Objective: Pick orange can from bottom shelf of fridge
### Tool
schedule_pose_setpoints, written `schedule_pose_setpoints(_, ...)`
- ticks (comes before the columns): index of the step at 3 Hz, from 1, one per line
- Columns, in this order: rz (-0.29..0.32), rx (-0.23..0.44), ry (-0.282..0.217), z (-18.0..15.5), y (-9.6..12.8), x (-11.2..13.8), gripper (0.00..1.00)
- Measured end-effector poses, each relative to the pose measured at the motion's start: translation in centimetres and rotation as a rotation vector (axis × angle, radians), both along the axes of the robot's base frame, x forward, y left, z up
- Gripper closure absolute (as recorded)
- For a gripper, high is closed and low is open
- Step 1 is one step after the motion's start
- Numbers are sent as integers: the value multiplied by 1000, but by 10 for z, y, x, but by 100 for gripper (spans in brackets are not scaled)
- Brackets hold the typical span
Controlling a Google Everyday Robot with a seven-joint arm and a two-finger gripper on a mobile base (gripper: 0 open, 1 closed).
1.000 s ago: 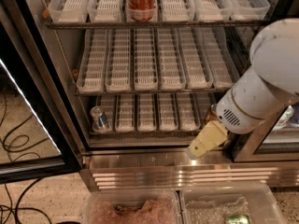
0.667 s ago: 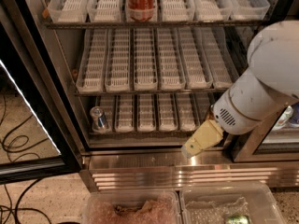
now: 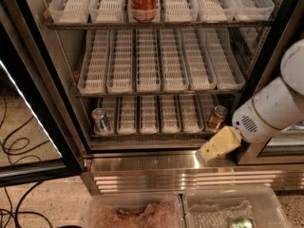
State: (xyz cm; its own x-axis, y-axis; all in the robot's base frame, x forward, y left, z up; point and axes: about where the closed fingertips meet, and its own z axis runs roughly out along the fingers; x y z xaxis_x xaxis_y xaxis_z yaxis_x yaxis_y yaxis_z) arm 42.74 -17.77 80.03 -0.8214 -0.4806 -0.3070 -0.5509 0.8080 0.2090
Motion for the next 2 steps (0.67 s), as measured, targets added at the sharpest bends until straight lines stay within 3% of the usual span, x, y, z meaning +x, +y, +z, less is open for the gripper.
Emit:
schedule_pose_setpoints(1,27,264,67,-35,-3,-6,0)
schedule_pose_setpoints(2,24,387,83,-55,-10,-13,0)
